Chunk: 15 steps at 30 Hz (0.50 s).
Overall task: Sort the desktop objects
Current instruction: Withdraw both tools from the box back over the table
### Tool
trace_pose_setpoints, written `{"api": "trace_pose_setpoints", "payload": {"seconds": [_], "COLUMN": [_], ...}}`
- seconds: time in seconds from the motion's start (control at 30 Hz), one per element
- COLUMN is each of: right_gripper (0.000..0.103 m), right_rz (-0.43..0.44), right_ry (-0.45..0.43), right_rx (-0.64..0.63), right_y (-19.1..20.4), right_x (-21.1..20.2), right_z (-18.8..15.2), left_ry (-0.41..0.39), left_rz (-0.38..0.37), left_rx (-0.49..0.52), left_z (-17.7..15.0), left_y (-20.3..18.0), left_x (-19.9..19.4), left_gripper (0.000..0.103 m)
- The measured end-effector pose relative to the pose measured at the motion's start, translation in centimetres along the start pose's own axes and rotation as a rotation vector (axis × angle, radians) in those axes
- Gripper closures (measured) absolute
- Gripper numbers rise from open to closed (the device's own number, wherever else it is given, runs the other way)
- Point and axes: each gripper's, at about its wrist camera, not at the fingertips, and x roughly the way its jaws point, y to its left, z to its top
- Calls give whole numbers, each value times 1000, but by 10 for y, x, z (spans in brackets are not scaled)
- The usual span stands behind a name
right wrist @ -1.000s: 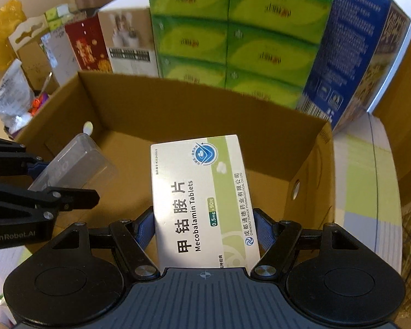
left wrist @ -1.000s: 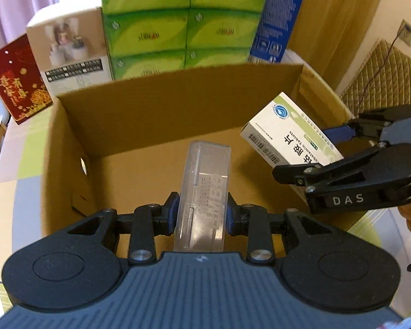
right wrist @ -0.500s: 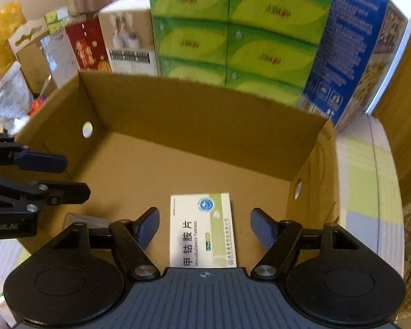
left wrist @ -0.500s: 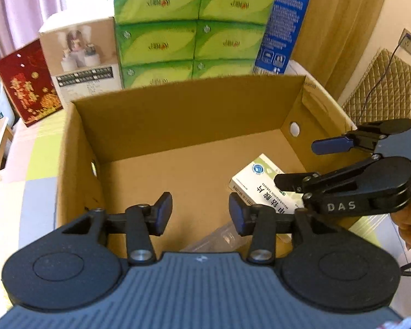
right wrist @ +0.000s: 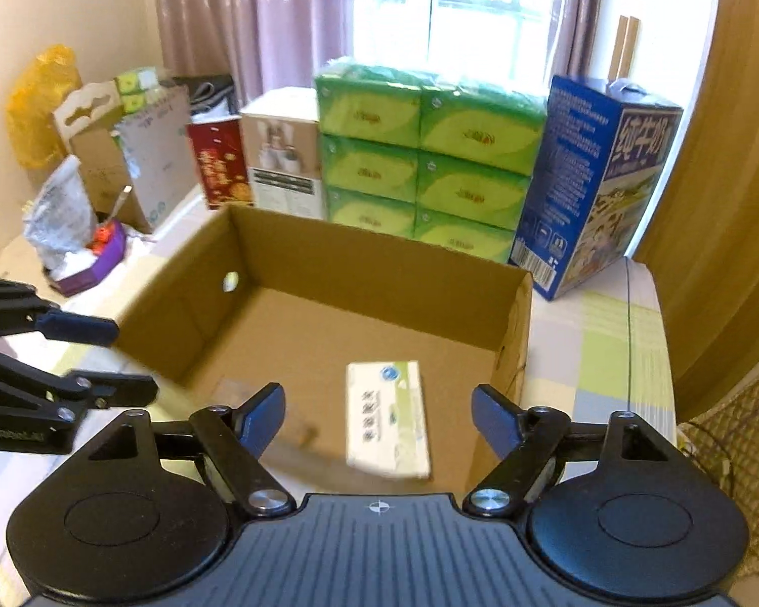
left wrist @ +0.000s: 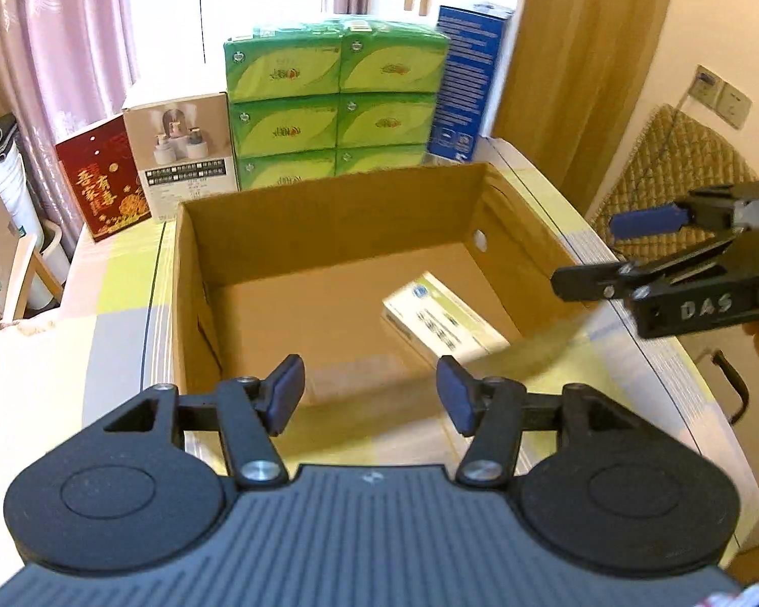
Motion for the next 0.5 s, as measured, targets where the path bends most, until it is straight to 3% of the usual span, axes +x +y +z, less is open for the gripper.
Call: {"api": "trace_pose_setpoints", "payload": {"seconds": [0.33, 0.5], "right_gripper": [12, 8], "right_rz": [75, 84], "right_ry": [-5, 4], "right_rx": [28, 39], "right_y": [47, 73], "right_x": [-73, -92], "right_z": [-82, -134], "left_ry": [-5, -14], "left_rz": [17, 38], "left_rx": [-63, -138], "left_z": [-87, -137], "left_y": [-16, -17], "left_x": [-70, -92], "left_gripper": [22, 16]}}
